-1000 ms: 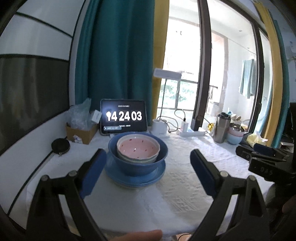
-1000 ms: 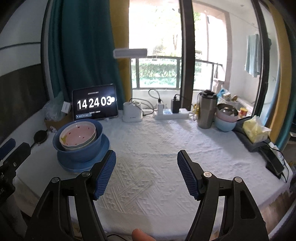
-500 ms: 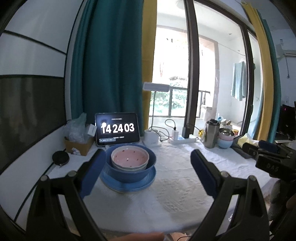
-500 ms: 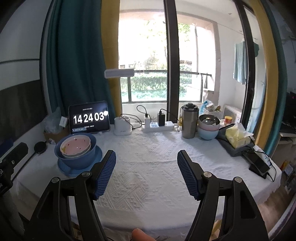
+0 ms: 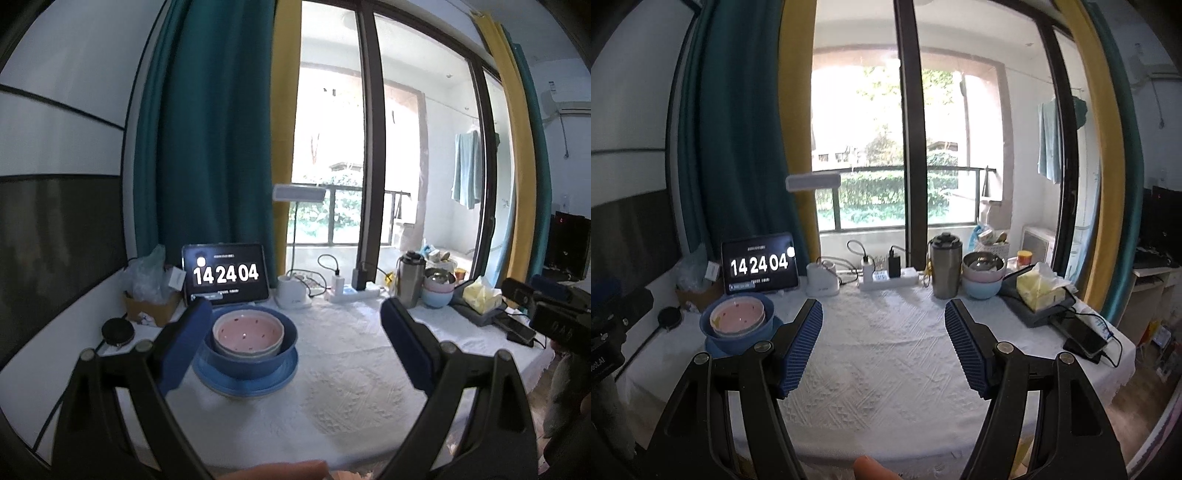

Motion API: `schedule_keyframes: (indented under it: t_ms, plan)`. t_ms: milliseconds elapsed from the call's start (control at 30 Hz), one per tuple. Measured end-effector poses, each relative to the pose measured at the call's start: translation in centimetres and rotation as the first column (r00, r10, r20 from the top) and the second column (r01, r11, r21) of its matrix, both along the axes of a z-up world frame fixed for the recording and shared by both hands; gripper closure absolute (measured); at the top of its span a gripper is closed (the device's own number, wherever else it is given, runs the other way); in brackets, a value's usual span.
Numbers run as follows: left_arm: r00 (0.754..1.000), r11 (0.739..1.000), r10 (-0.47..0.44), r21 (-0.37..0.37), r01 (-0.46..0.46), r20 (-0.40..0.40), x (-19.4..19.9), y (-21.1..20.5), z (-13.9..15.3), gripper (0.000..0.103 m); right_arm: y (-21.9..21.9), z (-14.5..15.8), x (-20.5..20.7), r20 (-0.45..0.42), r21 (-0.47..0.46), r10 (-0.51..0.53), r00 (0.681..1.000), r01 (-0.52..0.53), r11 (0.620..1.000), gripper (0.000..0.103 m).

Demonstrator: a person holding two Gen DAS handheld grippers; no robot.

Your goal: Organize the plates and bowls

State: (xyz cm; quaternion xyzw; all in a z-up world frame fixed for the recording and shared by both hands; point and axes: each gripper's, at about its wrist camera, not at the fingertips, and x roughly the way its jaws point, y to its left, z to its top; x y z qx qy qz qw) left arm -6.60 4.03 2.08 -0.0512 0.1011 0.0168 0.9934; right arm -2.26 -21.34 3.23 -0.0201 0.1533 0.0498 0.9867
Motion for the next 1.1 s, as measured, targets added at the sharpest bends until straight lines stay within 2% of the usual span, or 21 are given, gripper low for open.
schedule_keyframes:
  t_ms: [233, 1100]
  plan:
    - [0.999, 1.0, -0.015, 0.007, 0.015, 0.033, -0.56, -0.14, 0.76, 0.009, -0.87, 0.47, -0.23, 0.005, 0.016, -0.02, 1.0, 0.02, 1.0, 0.031]
    - [1.0, 1.0, -0.029, -0.009, 0.029, 0.006, -0.16, -0.48, 0.5, 0.009, -0.57, -0.02, 0.2, -0.016, 0.014, -0.02, 1.0, 0.02, 1.0, 0.031]
